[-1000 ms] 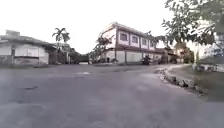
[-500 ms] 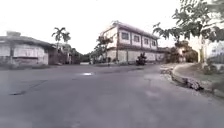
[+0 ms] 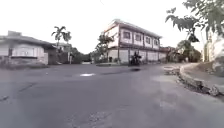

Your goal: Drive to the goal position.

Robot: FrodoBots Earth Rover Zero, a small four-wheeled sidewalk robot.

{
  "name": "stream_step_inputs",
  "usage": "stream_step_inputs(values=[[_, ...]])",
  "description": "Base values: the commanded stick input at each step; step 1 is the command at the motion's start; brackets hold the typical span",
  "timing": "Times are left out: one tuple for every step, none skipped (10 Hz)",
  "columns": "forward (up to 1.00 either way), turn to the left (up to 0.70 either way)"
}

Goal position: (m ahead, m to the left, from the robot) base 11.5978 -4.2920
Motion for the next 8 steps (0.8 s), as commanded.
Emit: stream_step_inputs(values=[[1.0,-0.4],[1.0,-0.4],[1.0,-0.4],[1.0,-0.4],[1.0,-0.3],[1.0,0.0],[1.0,0.0],[1.0,0.0]])
